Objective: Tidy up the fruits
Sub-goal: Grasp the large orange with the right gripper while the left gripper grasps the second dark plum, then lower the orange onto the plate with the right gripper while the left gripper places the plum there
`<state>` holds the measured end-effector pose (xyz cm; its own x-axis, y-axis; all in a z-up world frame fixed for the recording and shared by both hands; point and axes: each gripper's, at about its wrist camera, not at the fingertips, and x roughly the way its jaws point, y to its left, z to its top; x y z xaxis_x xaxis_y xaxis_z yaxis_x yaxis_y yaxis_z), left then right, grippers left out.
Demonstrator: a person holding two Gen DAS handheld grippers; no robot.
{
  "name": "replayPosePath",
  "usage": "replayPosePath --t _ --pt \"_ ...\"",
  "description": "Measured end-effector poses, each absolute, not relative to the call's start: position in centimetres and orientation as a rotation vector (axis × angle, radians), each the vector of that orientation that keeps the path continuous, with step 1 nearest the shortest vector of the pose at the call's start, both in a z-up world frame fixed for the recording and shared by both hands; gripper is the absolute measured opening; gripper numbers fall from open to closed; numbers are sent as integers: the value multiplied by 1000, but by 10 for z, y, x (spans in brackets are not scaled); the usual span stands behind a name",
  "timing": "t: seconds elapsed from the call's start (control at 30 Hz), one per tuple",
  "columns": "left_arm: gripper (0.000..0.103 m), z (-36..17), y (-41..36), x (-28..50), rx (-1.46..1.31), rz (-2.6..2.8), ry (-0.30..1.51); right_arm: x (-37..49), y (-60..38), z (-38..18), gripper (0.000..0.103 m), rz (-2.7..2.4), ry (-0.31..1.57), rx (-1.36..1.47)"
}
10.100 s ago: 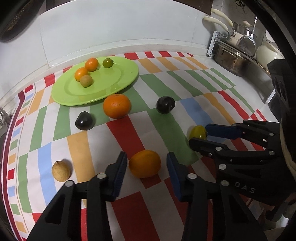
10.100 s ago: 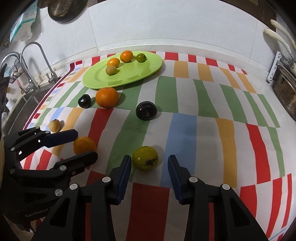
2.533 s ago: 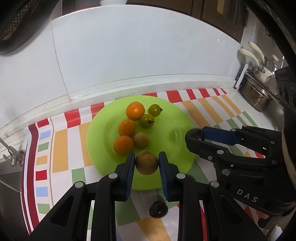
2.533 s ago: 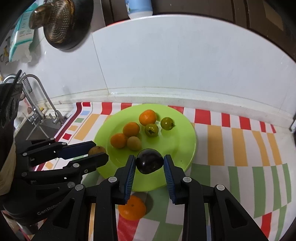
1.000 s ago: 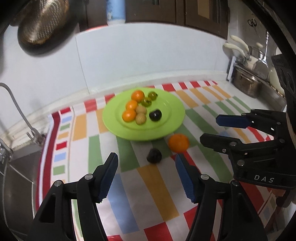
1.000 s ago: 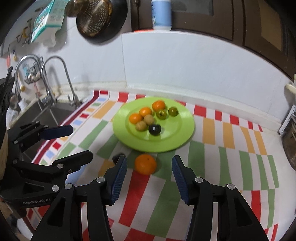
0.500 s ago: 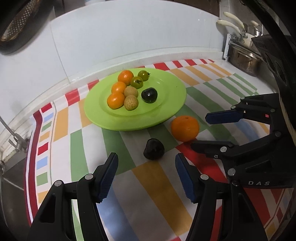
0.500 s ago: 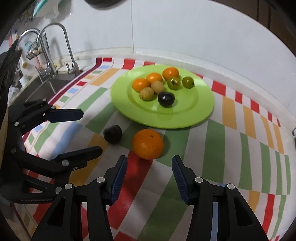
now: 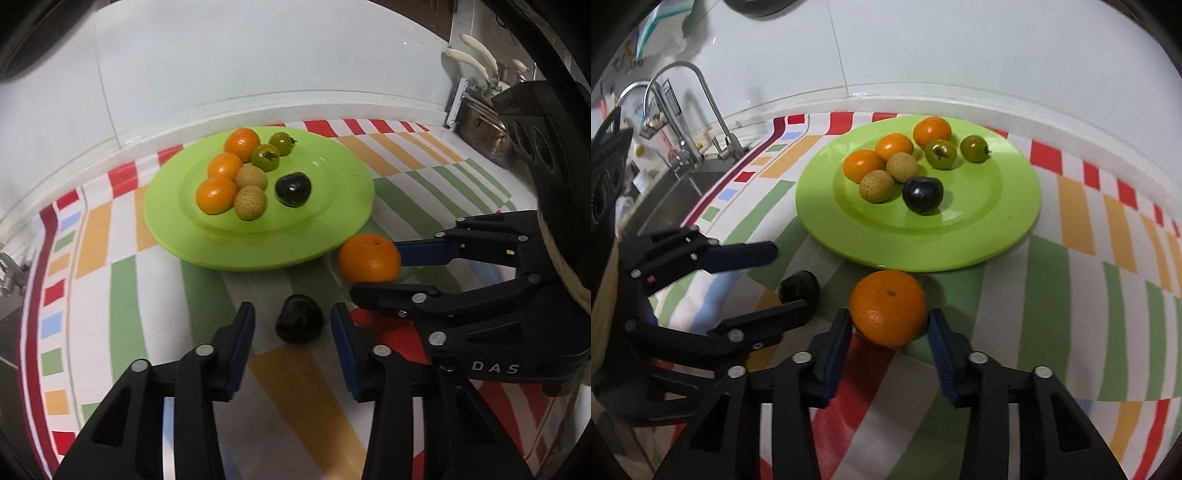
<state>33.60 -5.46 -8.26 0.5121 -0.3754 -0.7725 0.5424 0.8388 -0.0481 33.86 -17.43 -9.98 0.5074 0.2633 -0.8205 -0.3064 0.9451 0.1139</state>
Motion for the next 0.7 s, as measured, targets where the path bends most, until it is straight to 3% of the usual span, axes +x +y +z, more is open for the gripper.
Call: replayPosePath --t 0.1,0.7 --pt "27 -84 -57 336 217 -556 881 335 -176 -99 41 320 973 -45" --pt "27 -47 -45 295 135 -468 832 281 -188 -55 41 195 838 18"
